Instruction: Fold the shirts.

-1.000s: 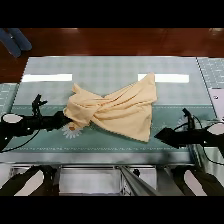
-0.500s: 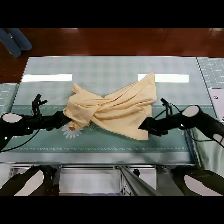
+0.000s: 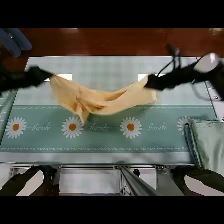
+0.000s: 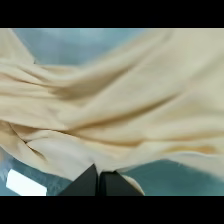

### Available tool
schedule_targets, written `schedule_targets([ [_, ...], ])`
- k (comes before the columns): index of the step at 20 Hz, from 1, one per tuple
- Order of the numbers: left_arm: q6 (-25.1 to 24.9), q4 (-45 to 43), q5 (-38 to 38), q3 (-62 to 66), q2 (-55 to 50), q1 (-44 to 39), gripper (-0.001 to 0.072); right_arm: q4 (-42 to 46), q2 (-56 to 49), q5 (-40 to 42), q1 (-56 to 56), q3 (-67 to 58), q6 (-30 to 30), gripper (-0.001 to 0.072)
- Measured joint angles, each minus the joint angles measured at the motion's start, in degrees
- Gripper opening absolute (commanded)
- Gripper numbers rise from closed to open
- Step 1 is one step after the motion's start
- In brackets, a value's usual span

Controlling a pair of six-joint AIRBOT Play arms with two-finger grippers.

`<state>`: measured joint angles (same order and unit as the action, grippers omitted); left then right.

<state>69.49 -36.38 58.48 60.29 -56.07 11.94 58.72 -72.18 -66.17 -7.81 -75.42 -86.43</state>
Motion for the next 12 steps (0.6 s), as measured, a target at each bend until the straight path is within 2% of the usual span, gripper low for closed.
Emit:
schedule_targets([
  [5,3.32,-1.77,4.02,29.2,0.5,4.92,0.0026,11.58,9.62,-6.67,0.48,-27.19,-3.04,0.003],
  [8,6.27,-6.73,6.51,41.64,2.6,8.92,0.0026,16.15,18.4,-9.62,0.57,-33.38,-3.19,0.003],
  [12,9.73,-20.02,8.04,48.57,8.2,9.75,0.0026,22.97,29.05,-13.33,0.61,-36.02,-4.17,0.003],
])
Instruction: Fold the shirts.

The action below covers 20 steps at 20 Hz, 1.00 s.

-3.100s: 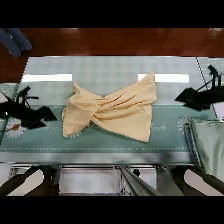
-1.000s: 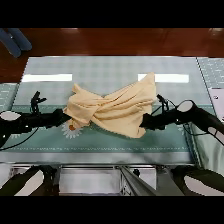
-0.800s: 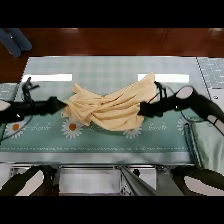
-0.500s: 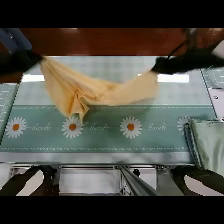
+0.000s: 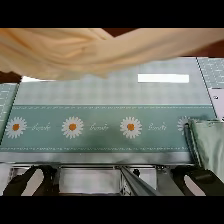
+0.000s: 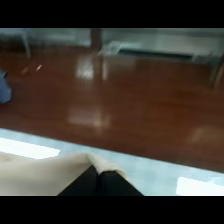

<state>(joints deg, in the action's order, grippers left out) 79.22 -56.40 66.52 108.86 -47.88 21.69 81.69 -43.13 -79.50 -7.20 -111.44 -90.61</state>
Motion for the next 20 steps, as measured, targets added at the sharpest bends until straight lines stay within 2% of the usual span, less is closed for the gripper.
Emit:
schedule_targets([
  [5,3.87,-21.7,3.65,-0.72,3.58,-10.95,0.0026,5.88,6.75,-10.21,0.0,2.56,-2.29,0.003],
  [9,6.29,-32.2,6.01,-11.69,3.72,-17.64,0.0026,2.71,9.57,-13.46,0.0,18.53,-3.85,0.003],
  [13,8.61,-35.82,4.37,-28.04,0.66,-19.3,0.0027,1.46,9.86,-6.19,0.0,41.68,-6.1,0.0029],
  [15,11.15,-36.15,2.16,-34.58,-2.54,-19.61,0.0026,3.58,7.98,-1.14,0.02,51.36,-8.81,0.0029],
  [17,13.81,-35.23,-1.22,-38.64,-7.08,-19.76,0.0027,6.4,4.24,3.87,1.2,57.07,-11.32,0.0029],
  [20,16.04,-30.38,-7.52,-40.98,-14.34,-19.87,0.0027,7.48,-4.15,11.82,6.8,59.23,-12.96,0.003],
])
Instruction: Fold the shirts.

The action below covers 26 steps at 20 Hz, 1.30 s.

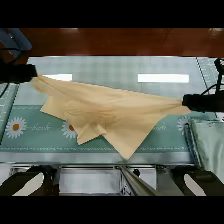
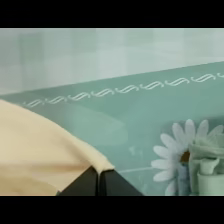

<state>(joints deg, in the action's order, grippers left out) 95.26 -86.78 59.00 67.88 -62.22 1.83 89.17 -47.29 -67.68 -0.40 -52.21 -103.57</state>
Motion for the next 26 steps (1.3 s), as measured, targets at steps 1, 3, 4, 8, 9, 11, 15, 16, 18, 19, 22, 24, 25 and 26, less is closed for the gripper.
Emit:
schedule_targets([
  [1,0.46,2.64,-2.69,-0.28,-2.67,-0.02,0.0027,-0.81,-3.32,2.08,2.43,-0.68,0.22,0.0031],
  [3,1.01,7.93,-6.12,-0.39,-7.26,-0.02,0.0027,-4.11,-9.44,5.03,6.4,-3.08,2.23,0.0031],
  [4,1.18,10.91,-7.15,-0.39,-9.49,-0.02,0.0028,-6.23,-12.68,6.16,8.04,-4.7,3.72,0.0031],
  [8,1.57,20.79,-9.07,-0.28,-15.76,0.02,0.0701,-14.84,-22.97,8.22,11.19,-9.7,7.58,0.0627],
  [9,1.09,22.21,-8.2,-0.04,-16.59,0.33,0.0701,-16.92,-24.81,8.39,11.82,-10.62,8.22,0.062],
  [11,-1.07,23.89,-4.55,1.2,-17.7,2.4,0.07,-20.15,-26.75,6.84,13.66,-12.41,10.27,0.0619],
  [15,-7.72,25.79,9.2,2.16,-17.79,10.29,0.07,-19.71,-25.94,-0.26,21.07,-13.79,14.82,0.0617],
  [16,-9.09,26.21,12.5,0.44,-17.29,11.98,0.07,-18.23,-25.03,-1.68,23.32,-12.74,15.37,0.0617],
  [18,-12.44,29.55,17.49,-6.38,-15.5,13.97,0.07,-17.25,-22.69,-3.63,27.06,-8.55,16.2,0.0617],
  [19,-14.47,31.78,18.67,-10.84,-14.49,14.25,0.07,-17.9,-21.31,-3.72,28.17,-5.73,16.85,0.0617],
  [22,-18.49,37.64,18.69,-22.91,-12.15,12.85,0.07,-22.21,-16.94,-2.45,30.12,3.82,19.82,0.0617],
  [24,-19.78,41.51,15.13,-29.11,-11.39,10.34,0.07,-26.14,-14.8,-1.36,30.67,8.87,21.77,0.0617],
  [25,-20.11,43.47,12.96,-31.52,-11.21,8.66,0.07,-27.87,-14.14,-0.9,30.8,10.62,22.75,0.0617],
  [26,-20.28,45.16,10.62,-33.16,-11.06,6.99,0.07,-29.35,-13.62,-0.87,30.93,11.98,23.5,0.0617],
])
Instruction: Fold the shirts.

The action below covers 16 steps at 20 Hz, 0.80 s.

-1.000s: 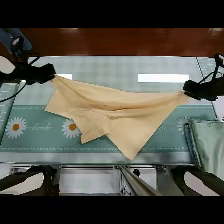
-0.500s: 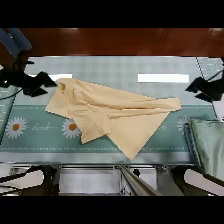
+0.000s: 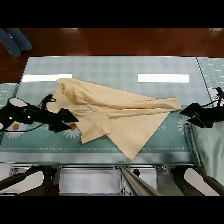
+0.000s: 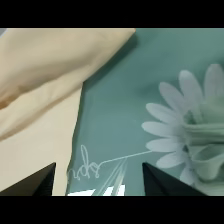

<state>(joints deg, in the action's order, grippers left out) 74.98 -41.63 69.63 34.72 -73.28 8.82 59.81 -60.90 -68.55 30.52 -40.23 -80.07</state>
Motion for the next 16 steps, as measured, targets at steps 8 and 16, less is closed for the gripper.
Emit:
schedule_targets([
  [8,0.94,12.66,-17.2,-3.91,0.22,-13.97,0.0118,-4.55,1.27,-0.55,0.31,3.48,2.89,0.0617],
  [16,-4.87,15.96,-18.32,2.47,0.24,-16.79,0.0027,-4.26,-0.07,5.64,0.33,3.54,-0.35,0.0616],
])
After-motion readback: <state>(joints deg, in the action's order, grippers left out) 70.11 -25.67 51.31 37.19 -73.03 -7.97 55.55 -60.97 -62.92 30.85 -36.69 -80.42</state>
